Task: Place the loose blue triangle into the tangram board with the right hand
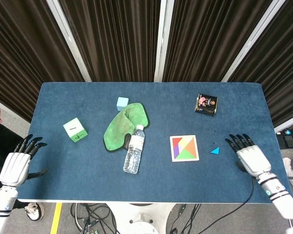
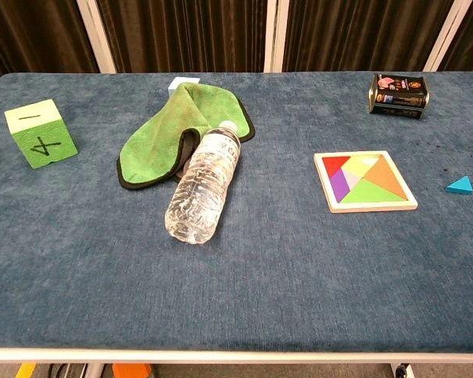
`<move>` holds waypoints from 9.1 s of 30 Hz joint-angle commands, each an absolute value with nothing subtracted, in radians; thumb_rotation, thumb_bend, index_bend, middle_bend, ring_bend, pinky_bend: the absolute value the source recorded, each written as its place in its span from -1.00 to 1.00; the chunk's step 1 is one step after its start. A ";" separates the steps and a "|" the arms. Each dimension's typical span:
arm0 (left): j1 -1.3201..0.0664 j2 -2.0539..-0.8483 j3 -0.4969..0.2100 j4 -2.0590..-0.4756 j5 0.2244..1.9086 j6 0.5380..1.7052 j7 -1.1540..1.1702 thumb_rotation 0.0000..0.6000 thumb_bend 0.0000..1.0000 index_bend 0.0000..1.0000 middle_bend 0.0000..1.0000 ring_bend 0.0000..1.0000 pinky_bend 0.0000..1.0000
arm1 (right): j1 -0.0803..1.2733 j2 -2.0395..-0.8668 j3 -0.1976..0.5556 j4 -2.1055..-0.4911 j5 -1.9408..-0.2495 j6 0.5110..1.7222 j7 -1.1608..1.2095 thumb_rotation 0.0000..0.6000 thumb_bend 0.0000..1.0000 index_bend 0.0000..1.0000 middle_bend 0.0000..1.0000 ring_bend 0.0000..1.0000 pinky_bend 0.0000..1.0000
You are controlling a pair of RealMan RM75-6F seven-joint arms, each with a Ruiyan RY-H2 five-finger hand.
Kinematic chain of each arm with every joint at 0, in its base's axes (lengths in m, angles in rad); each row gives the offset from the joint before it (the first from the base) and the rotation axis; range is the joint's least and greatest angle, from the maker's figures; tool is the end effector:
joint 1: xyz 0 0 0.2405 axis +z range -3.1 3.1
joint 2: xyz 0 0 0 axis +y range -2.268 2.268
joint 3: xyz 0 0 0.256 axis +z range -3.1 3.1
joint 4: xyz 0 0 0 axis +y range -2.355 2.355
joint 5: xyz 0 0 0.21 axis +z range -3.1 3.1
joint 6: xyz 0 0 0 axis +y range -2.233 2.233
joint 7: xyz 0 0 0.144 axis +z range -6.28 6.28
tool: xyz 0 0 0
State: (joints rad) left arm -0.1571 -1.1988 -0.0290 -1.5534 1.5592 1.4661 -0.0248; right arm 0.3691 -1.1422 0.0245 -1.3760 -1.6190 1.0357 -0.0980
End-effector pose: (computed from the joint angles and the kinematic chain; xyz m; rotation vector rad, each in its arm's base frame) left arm -0.2965 0.1985 0.1299 -1.4846 -0.8986 -0.9984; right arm -0.3187 -0.2632 0.1161 1.9253 -0.6917 0.5447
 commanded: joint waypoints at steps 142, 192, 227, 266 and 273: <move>-0.162 -1.248 -0.014 -1.389 1.543 1.433 -0.203 1.00 -0.85 -0.47 -0.69 -0.92 -0.70 | 0.845 -1.377 0.130 -1.587 -0.526 0.890 -0.587 1.00 -0.55 0.18 -1.00 -1.00 -1.00; -0.157 -1.283 -0.010 -1.258 1.543 1.435 -0.358 1.00 -0.85 -0.47 -0.69 -0.92 -0.70 | 0.945 -1.560 0.285 -1.563 -0.080 1.152 -0.777 1.00 -0.54 0.21 -1.00 -1.00 -1.00; -0.154 -1.283 -0.013 -1.250 1.536 1.434 -0.368 1.00 -0.85 -0.47 -0.69 -0.92 -0.70 | 0.933 -1.582 0.291 -1.526 -0.122 1.102 -0.794 1.00 -0.54 0.17 -1.00 -1.00 -1.00; -0.154 -1.281 -0.015 -1.252 1.535 1.433 -0.364 1.00 -0.85 -0.47 -0.69 -0.92 -0.70 | 0.904 -1.459 0.291 -1.697 -0.261 1.083 -0.716 1.00 -0.54 -0.34 -1.00 -1.00 -1.00; -0.157 -1.278 -0.016 -1.263 1.539 1.435 -0.355 1.00 -0.85 -0.47 -0.69 -0.92 -0.70 | 0.868 -1.407 0.259 -1.784 -0.297 1.074 -0.666 1.00 -0.37 -0.32 -1.00 -1.00 -1.00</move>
State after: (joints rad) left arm -0.1571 -1.2788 -0.0154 -1.2626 1.5388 1.4340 -0.3558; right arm 0.8754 -1.4141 0.2664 -1.7761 -0.2901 1.0778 -0.6743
